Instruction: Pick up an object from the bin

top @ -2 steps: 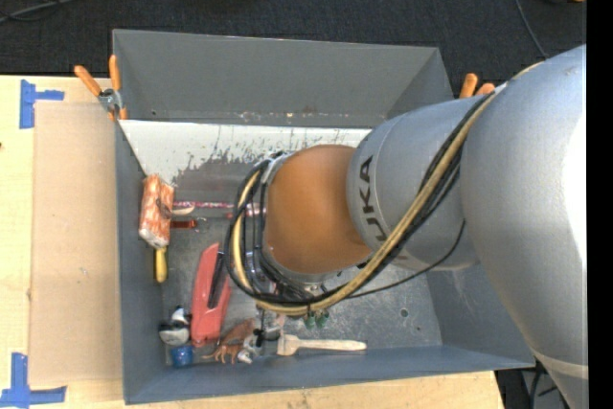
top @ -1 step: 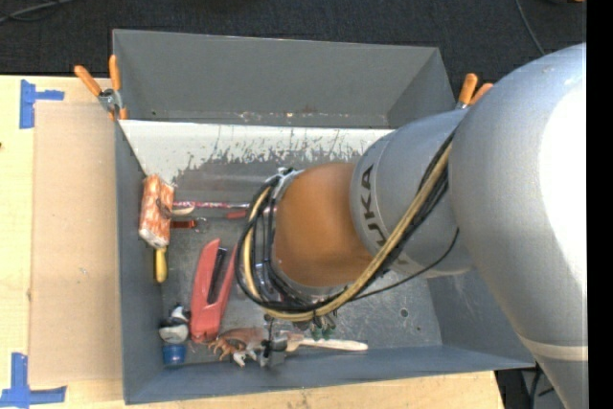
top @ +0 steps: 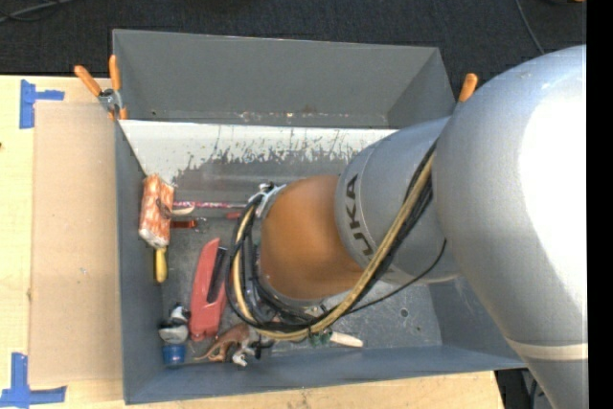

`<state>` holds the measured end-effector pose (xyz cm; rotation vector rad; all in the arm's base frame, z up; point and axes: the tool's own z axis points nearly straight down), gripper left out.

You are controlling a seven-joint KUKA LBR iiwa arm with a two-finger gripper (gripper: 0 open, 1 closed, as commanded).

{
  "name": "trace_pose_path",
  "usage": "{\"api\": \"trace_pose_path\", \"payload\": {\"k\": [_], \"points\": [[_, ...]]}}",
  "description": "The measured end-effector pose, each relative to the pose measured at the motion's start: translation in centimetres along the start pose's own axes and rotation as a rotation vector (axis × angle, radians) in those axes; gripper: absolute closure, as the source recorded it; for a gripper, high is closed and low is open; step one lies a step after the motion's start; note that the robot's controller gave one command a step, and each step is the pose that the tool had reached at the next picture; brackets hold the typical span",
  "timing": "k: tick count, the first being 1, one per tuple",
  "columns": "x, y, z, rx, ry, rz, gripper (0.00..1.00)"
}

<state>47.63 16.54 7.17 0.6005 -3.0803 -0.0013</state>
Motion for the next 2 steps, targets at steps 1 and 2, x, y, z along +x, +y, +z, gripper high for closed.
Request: {"api": "trace_pose_path", "payload": {"k": [1, 2], "points": [[0.0, 0.0, 0.0, 0.000, 0.000, 0.000, 1.00], [-0.1, -0.9, -7.8, -0.001, 0.003, -0.006, 1.00]]}}
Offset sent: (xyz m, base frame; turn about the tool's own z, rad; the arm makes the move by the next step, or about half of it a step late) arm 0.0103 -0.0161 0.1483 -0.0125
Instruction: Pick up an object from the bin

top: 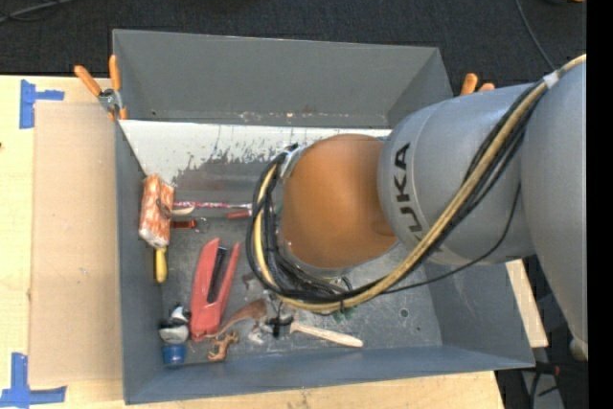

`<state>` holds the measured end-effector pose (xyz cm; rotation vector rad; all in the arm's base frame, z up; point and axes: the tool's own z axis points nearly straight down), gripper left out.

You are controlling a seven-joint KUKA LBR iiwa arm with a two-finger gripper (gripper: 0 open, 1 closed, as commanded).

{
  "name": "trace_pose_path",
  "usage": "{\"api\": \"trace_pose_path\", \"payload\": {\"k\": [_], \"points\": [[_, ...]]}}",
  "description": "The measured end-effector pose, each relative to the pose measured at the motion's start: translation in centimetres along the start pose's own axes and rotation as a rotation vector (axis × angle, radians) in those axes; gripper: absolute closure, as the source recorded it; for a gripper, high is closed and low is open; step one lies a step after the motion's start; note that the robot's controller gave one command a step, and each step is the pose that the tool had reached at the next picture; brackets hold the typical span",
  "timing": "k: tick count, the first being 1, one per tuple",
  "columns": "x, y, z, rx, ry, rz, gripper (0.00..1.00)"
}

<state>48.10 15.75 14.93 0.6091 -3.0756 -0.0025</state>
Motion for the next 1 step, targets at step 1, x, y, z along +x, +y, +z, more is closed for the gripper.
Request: {"api": "trace_pose_path", "payload": {"k": [1], "points": [[0.32, 0.46, -6.77, -0.001, 0.004, -0.086, 1.00]]}}
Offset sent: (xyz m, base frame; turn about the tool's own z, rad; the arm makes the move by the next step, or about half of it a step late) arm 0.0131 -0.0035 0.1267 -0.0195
